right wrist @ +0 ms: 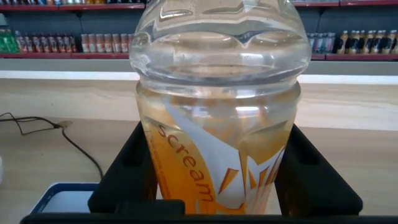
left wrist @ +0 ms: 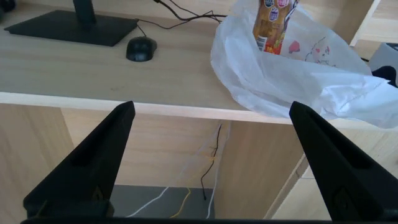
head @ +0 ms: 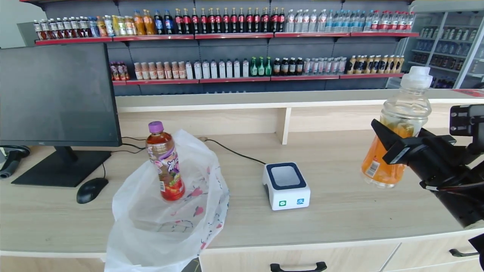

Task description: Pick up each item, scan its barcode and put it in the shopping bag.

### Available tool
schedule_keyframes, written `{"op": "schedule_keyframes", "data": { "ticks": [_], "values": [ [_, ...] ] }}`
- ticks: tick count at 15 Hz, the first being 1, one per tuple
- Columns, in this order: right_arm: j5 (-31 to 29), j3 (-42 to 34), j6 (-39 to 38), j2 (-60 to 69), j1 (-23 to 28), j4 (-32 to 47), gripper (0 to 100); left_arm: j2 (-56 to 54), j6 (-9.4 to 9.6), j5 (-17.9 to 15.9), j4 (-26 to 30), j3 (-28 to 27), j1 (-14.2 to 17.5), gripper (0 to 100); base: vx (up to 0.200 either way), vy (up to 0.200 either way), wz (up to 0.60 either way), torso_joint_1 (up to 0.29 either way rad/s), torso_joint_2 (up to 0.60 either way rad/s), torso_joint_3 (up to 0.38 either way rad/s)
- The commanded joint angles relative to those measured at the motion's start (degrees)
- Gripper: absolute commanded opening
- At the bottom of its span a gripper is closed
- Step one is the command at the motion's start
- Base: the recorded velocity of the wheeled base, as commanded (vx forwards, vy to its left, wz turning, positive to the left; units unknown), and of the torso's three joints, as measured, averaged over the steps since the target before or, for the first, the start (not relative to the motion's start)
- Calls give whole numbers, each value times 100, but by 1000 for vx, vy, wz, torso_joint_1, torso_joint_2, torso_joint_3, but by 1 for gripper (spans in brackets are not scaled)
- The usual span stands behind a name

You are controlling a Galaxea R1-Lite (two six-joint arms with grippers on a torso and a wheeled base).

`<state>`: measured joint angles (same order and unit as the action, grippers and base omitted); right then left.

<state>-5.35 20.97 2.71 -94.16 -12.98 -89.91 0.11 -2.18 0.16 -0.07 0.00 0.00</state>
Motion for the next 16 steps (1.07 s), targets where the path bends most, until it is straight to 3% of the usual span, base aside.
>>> {"op": "schedule_keyframes", "data": {
  "ticks": [1,10,16],
  "values": [
    [-1,30,2,21,-2,-9,0,-2,-2,2,-1,0,0,100,0,200,0,7,2,2],
    [-1,-14,2,100,-117,-9,0,-2,51,2,-10,0,0,100,0,200,0,1,2,2],
    [-1,-31,2,56,-249,-9,0,-2,122,-7,7,0,-9,100,0,0,0,0,0,0]
  ]
}}
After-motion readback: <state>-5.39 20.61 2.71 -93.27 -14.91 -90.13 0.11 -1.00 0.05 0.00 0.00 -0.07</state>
